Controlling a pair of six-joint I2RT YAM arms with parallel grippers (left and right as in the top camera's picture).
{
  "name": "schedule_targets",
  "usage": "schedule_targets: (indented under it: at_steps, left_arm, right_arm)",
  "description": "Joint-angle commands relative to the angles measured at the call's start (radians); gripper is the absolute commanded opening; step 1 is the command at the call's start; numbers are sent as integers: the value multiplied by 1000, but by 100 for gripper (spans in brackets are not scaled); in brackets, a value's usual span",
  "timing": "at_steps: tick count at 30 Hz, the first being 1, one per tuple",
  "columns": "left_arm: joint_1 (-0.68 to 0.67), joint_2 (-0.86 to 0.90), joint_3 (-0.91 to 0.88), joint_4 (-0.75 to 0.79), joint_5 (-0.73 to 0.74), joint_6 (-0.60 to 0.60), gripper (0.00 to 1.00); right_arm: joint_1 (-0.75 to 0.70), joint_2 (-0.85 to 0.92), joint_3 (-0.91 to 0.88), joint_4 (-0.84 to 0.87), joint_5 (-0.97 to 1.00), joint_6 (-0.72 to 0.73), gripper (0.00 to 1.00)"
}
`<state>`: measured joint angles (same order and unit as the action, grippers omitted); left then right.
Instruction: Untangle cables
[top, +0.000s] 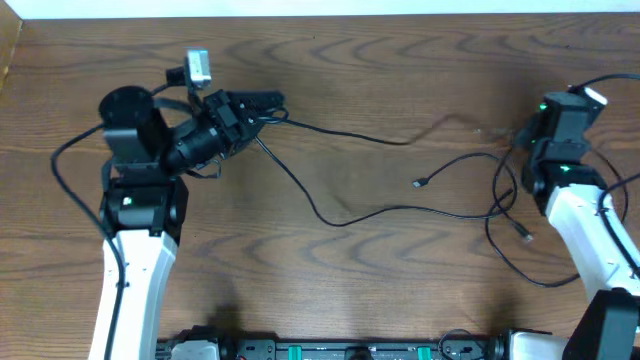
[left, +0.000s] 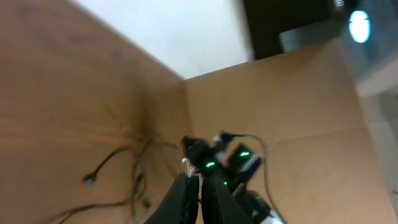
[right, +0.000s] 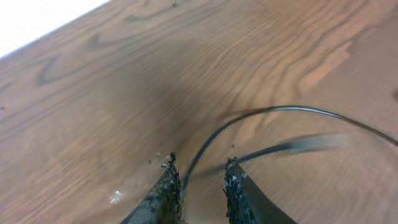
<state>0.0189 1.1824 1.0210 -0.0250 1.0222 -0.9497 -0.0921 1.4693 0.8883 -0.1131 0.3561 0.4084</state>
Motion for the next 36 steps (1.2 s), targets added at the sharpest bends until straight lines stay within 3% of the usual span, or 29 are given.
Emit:
schedule_targets:
  at_steps: [1,7,12,15,19,23,27,31,34,36]
  left_arm:
    - [4,38,15,-65,25,144,8]
    - [4,90,15,-249,-3,352,8]
    - [4,92,15,-465,-290,472,8]
    - [4,92,15,-592,-533,475,8]
    - [4,92,15,-700,-773,474,8]
    - [4,92,15,-749,-986,464,8]
    - [4,92,15,-777,-1258,381,8]
    - [4,92,15,-776,-1296,364,8]
    - [4,92,15,-787,-1257,365,8]
    - [4,92,15,-786,-1203,365,8]
  right_arm:
    - [-50,-9,69,26,-150,-24,24]
    - [-110,-9,240,44,-326,-148,32]
    - [-120,-9,379,-72,-341,-193,33]
    - [-119,-9,406,-197,-384,-191,37]
    - [-117,-2,402,-377,-544,-161,53]
    - [-106,3,384,-488,-587,-158,54]
    - [-82,3,349,-567,-587,-151,57]
    - [-72,3,291,-586,-539,-118,68]
    - [-72,11,201,-547,-382,52,64]
    - [-72,20,145,-474,-381,76,61]
